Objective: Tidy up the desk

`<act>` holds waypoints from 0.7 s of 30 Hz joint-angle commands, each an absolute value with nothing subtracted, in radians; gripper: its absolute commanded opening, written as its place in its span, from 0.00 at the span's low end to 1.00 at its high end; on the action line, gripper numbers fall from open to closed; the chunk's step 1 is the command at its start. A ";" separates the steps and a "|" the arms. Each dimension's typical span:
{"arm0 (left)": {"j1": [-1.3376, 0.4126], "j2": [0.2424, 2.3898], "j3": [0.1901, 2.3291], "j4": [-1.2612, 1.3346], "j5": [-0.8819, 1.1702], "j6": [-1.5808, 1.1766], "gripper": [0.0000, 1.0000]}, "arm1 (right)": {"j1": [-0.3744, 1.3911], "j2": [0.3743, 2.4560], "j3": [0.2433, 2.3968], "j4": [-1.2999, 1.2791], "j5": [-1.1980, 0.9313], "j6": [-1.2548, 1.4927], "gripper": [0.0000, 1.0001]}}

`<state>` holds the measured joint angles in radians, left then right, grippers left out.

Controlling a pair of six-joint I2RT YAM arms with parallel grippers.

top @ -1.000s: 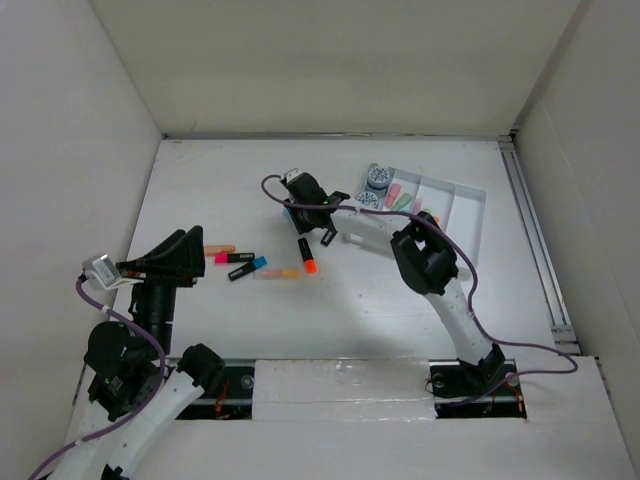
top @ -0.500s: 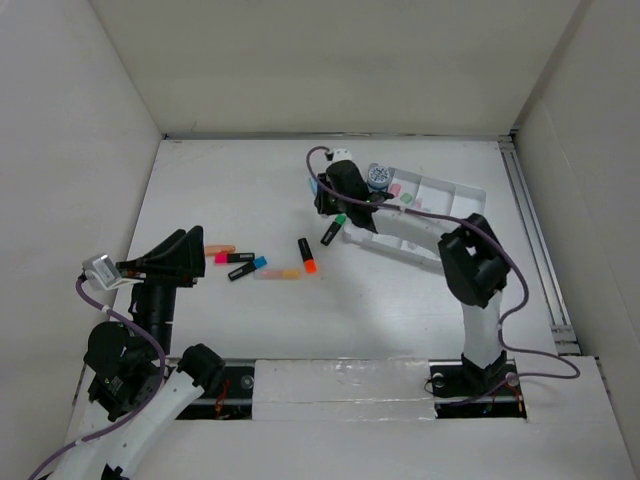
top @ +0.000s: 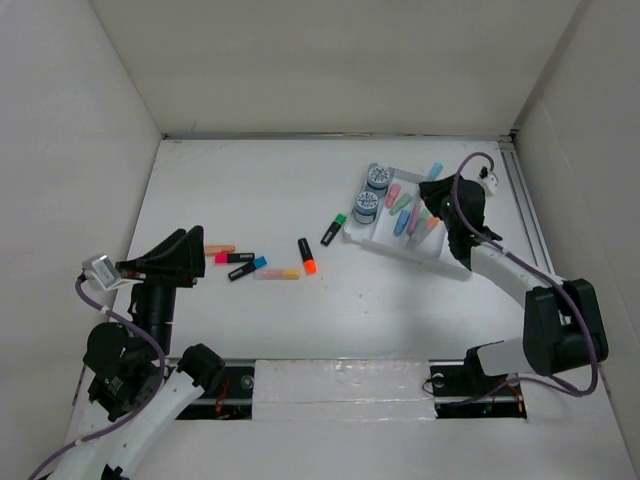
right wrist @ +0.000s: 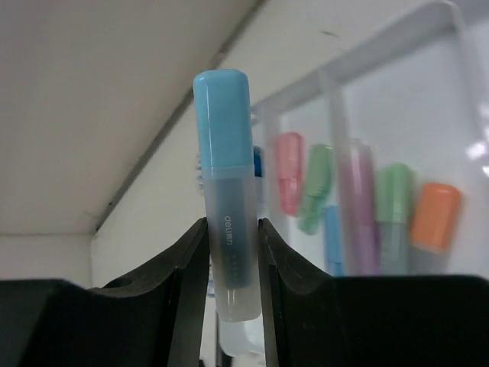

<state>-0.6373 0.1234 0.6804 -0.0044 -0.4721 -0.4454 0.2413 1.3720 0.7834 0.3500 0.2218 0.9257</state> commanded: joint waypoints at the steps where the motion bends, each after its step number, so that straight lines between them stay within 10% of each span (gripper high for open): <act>1: -0.632 0.140 0.673 0.041 -0.456 -0.434 0.54 | 0.129 1.409 0.726 0.377 0.101 1.066 0.04; 4: -0.632 0.146 0.676 0.041 -0.454 -0.433 0.54 | 0.077 1.449 0.722 0.396 0.008 1.065 0.06; 9: -0.632 0.155 0.677 0.043 -0.453 -0.433 0.54 | 0.031 1.456 0.710 0.394 0.023 1.075 0.56; 12: -0.632 0.161 0.678 0.043 -0.446 -0.433 0.54 | 0.049 1.395 0.698 0.396 0.020 1.063 0.63; 16: -0.632 0.160 0.676 0.043 -0.445 -0.433 0.54 | 0.188 1.338 0.698 0.443 0.024 0.993 0.51; 18: -0.632 0.160 0.678 0.043 -0.446 -0.433 0.54 | 0.329 1.342 0.731 0.448 0.008 0.913 0.11; 21: -0.632 0.160 0.675 0.043 -0.445 -0.433 0.54 | 0.498 1.420 0.799 0.447 -0.108 0.746 0.01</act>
<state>-0.6373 0.1432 0.6800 -0.0029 -0.4595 -0.4450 0.3676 1.3788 0.7296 0.3901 0.0040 0.9268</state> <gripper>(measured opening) 0.541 0.025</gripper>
